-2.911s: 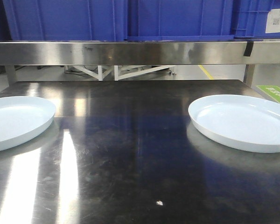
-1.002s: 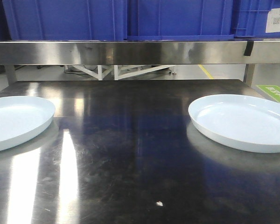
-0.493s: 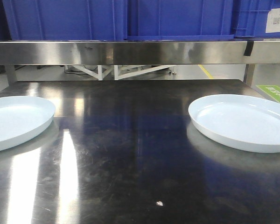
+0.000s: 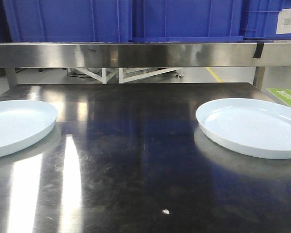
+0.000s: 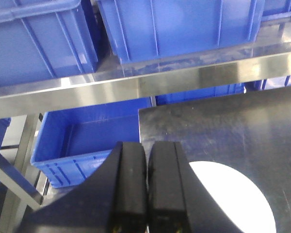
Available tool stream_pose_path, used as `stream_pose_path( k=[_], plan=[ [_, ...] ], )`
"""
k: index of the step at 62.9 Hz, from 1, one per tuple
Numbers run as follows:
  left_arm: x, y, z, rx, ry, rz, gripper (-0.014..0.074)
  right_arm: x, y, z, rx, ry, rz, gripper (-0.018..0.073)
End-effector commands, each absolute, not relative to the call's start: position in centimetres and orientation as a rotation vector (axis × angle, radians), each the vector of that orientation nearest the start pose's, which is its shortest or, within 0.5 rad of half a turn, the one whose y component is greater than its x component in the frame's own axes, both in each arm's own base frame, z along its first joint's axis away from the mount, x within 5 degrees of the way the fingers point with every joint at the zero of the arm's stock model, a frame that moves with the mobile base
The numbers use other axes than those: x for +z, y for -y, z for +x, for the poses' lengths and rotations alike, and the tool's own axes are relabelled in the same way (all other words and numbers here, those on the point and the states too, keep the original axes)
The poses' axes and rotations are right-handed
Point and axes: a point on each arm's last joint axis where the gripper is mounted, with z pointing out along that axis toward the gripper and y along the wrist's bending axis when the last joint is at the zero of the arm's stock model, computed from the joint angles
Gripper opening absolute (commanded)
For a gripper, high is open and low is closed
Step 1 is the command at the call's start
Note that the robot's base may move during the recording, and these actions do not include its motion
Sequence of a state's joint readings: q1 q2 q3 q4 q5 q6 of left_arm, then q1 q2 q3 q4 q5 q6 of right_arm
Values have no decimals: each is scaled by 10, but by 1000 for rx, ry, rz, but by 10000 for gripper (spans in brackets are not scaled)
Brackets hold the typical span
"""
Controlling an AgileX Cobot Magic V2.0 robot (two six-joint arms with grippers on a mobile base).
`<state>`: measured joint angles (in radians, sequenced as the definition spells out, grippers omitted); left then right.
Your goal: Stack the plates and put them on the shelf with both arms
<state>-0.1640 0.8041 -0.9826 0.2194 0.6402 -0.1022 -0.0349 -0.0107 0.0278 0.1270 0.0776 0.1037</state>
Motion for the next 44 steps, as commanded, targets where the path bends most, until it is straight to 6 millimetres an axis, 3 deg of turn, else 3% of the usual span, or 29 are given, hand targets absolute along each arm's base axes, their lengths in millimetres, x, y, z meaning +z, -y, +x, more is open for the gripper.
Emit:
stream_pose_path(
  k=[1,13,24,35,44],
  plan=[
    [428,15,151,57,-1794,158,91,215,3,53,147,-1407,194,57],
    [428,15,151,55,-1794,157,91,216,3,53,146,-1390,193,57],
    [428,16,151,25,-1798,146,91,237,2,49,164,-1364,175,57],
    [428,16,151,27,-1796,147,91,279,1,58,42,-1541,71,57],
    [428,16,151,27,-1796,147,91,321,3,88,-71,-1707,-20,57]
  ],
)
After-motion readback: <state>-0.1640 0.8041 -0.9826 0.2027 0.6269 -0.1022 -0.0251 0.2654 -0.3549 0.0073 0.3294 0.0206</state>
